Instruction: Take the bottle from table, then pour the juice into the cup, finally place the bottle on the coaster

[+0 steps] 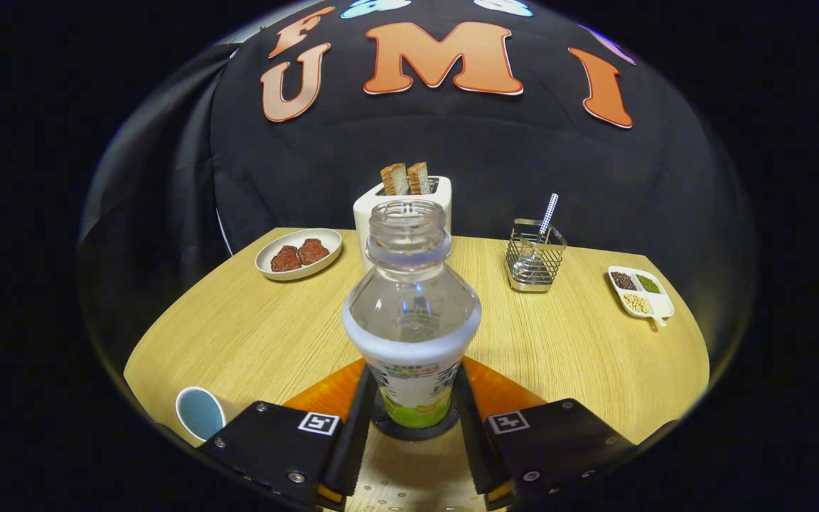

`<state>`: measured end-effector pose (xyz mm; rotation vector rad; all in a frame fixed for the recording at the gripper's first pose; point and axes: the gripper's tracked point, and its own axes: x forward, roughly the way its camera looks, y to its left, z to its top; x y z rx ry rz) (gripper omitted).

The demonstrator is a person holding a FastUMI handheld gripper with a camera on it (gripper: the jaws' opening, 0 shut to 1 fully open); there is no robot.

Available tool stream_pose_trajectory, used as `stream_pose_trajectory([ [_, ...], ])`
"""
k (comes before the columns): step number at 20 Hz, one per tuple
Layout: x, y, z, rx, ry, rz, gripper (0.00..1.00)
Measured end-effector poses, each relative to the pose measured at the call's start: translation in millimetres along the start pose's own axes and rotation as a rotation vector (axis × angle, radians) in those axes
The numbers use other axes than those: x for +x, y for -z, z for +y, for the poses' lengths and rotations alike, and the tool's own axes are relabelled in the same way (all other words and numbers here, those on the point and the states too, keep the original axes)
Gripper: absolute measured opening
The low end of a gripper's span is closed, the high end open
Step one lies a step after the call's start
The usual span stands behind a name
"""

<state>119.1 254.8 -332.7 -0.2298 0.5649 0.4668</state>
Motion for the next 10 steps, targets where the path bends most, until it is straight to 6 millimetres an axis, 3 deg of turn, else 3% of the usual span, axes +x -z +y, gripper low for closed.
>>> stream_pose_trajectory([
  [4, -6.8, 5.5, -2.1, 0.001, 0.013, 0.029, 0.74],
  [5, -10.7, 3.0, -2.0, 0.013, 0.009, 0.026, 0.87],
  [7, -23.1, -4.9, -0.4, 0.039, 0.005, 0.014, 0.98],
  [10, -50.8, -20.1, -3.6, 0.051, 0.017, -0.014, 0.98],
])
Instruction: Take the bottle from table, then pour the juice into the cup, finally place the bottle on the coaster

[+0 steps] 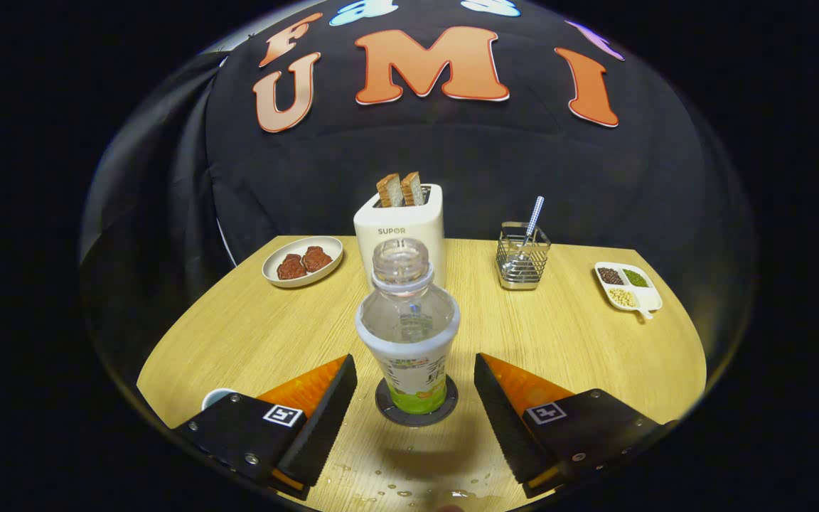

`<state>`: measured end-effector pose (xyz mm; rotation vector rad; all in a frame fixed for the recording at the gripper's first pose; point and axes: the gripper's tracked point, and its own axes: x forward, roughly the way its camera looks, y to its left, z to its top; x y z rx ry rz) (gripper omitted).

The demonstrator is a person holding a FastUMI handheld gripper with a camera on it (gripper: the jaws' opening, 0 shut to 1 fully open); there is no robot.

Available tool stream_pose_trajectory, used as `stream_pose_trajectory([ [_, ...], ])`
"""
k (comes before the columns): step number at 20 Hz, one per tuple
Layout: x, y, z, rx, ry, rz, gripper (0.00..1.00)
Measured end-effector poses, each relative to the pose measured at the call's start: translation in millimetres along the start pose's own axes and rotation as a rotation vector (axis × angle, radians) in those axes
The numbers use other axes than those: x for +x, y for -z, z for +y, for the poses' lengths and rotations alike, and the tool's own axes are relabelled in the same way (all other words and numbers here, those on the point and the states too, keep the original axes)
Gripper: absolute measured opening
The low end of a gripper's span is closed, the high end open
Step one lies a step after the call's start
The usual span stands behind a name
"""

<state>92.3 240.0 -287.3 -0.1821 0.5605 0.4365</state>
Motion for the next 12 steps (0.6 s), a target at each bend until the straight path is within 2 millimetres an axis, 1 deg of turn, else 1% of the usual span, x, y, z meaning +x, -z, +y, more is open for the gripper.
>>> stream_pose_trajectory([
  [2, -19.9, -20.3, -5.0, -0.008, 0.009, -0.032, 0.98],
  [5, -50.7, -51.6, -22.0, -0.015, 0.048, -0.066, 0.98],
  [7, -75.7, -77.5, -30.5, -0.013, 0.05, -0.104, 0.98],
  [8, -88.7, -90.6, -39.2, -0.009, 0.068, -0.126, 0.98],
  [10, -121.0, -116.3, -63.5, 0.004, 0.133, -0.171, 0.98],
  [12, -154.5, -137.6, -83.7, 0.022, 0.197, -0.217, 0.98],
])
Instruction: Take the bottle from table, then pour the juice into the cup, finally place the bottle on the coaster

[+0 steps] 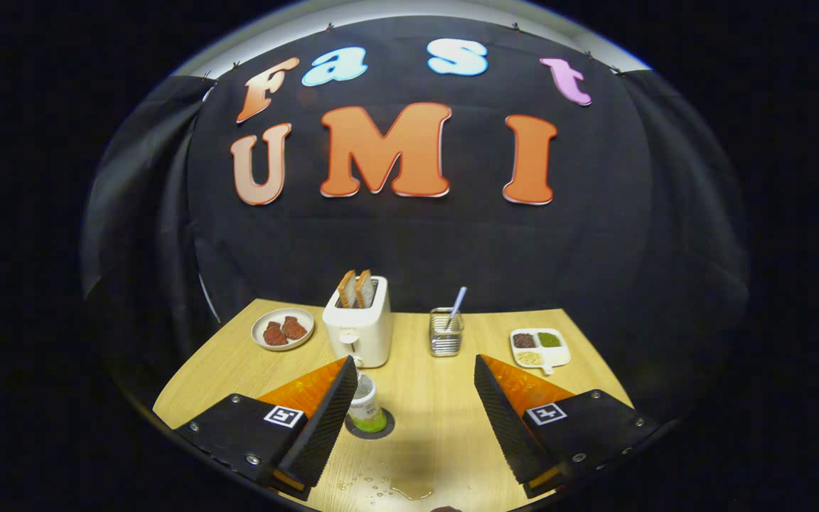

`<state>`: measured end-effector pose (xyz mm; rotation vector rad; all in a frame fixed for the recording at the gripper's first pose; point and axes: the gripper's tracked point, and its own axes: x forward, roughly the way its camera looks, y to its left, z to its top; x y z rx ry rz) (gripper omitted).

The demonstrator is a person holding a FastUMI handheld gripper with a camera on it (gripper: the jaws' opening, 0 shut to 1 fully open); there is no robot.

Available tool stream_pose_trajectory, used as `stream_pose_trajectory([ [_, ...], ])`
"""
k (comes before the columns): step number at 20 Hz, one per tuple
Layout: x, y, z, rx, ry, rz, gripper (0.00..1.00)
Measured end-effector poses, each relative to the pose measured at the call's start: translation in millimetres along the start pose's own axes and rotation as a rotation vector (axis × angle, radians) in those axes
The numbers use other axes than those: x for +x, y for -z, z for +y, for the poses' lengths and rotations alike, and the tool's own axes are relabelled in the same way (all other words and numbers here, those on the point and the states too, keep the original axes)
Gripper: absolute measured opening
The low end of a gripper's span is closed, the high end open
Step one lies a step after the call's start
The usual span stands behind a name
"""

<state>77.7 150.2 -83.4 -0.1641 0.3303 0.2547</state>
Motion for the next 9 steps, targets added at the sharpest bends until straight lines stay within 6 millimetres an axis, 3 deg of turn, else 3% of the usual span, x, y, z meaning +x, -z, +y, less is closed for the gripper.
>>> stream_pose_trajectory([
  [4, -51.7, -30.4, -32.0, 0.013, 0.061, -0.089, 0.98],
  [9, -93.5, -30.2, -62.1, 0.022, 0.117, -0.12, 0.98],
])
